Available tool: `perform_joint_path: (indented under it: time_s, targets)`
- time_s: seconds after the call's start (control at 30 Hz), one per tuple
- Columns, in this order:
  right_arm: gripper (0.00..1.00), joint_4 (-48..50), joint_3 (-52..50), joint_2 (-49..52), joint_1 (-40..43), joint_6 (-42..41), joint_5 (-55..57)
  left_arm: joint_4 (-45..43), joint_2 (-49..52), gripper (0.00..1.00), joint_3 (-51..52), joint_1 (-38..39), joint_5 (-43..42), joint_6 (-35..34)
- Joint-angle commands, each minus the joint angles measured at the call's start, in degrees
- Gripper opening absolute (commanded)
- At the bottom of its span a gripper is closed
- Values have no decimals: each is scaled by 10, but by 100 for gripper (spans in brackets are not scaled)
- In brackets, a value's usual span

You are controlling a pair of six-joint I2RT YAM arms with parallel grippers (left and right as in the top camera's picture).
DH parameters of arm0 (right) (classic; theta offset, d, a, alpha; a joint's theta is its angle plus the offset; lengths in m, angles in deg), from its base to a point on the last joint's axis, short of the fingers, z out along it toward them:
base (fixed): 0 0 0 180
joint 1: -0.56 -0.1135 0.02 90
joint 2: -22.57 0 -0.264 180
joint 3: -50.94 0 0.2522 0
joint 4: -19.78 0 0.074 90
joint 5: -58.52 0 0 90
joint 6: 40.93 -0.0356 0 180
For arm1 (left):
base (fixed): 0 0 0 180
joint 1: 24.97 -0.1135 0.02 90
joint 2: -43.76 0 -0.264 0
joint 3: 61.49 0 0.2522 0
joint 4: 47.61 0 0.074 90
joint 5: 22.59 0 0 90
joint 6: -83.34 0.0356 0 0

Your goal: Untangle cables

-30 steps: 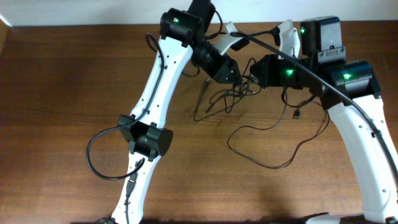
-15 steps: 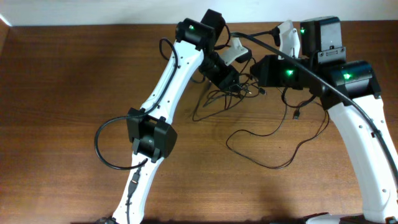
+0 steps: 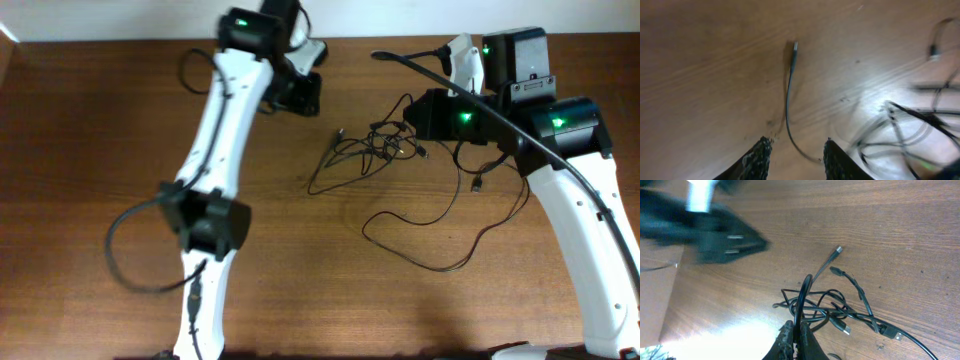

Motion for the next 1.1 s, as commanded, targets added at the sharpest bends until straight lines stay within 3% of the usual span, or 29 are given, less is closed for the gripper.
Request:
perform_joint_path:
  time_s: [0.0,0.2,0.37,0.43,0.63,0.87,0.97,1.07]
  targets:
    - [4,16,0,1,-2,-35,12,14,-119,38,-20,-37,-22,5]
    - [4,104,0,2,-3,-203,13,-1,-140,39,-12,-70,-152,5]
    - [4,151,0,2,-3,-308,40,-64,-137,39,43,-34,-184,-13]
    - [4,170,0,2,-3,-314,37,-96,-137,40,66,-13,-179,-29]
    - [4,176,0,2,-4,-319,31,-237,-137,39,176,43,-152,-163]
    - [4,176,0,2,-4,-317,31,-298,-136,45,208,73,-149,-176]
    - [4,176,0,2,-4,-317,29,-307,-134,55,214,80,-150,-189]
    - [4,176,0,2,-4,-315,23,-308,-124,54,214,89,-150,-197]
